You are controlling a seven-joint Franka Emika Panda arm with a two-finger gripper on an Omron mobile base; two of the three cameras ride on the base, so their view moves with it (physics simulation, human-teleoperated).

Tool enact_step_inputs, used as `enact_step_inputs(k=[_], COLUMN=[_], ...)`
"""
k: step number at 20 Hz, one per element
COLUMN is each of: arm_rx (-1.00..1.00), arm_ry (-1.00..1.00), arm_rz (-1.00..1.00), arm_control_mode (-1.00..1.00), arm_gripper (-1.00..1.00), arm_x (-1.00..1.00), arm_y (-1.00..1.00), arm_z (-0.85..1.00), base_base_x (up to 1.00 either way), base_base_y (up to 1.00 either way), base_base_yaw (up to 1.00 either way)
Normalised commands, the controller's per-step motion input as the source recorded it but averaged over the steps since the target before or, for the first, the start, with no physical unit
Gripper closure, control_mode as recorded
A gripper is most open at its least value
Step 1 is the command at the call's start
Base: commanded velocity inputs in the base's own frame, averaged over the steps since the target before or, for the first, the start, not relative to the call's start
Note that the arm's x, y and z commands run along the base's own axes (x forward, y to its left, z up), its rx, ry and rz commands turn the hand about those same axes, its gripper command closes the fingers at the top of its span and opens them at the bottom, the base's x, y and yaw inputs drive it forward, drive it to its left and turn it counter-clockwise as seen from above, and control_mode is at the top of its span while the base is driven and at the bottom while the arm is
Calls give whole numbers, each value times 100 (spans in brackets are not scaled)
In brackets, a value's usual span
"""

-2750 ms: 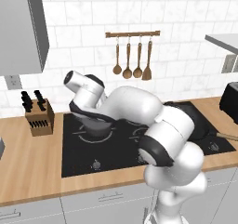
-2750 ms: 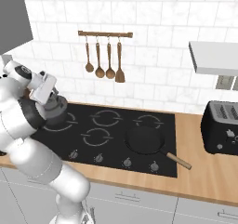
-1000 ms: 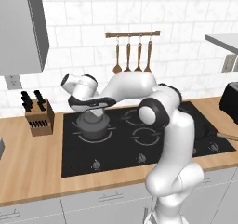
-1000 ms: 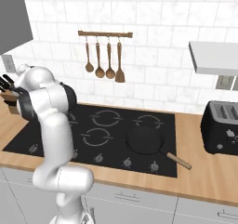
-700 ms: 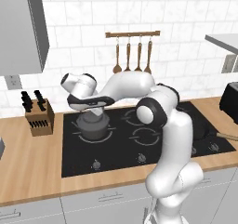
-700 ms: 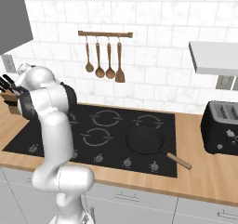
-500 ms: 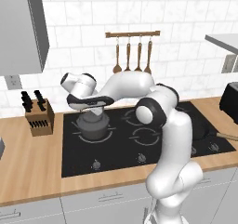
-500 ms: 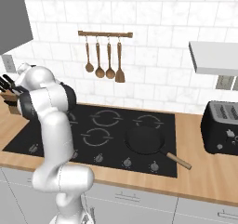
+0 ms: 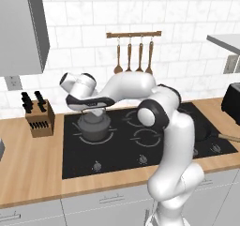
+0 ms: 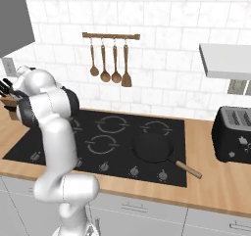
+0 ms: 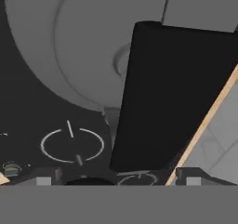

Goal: Pick the kettle from the counter and place it on a stove burner. Then turn the burner on.

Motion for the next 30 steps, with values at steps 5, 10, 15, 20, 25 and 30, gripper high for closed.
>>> enact_step_inputs(k=[5,10,15,20,25,30], arm_rx=[0,7,25,25,28,32], arm_ry=[-20,-19,-14,-4,0,-4], arm_rz=[-1,-15,-33,-35,-26,-26], arm_control_mode=[-100,-100,-100,-100,-100,-100], arm_gripper=[-100,-100,-100,-100,-100,-100], arm_x=[-64,-95,-100,-100,-100,-88], arm_y=[0,-14,-14,-1,8,28], arm_z=[78,76,48,3,-30,-60], base_base_x=[0,0,0,0,0,0], base_base_y=[0,0,0,0,0,0], base_base_yaw=[0,0,0,0,0,0])
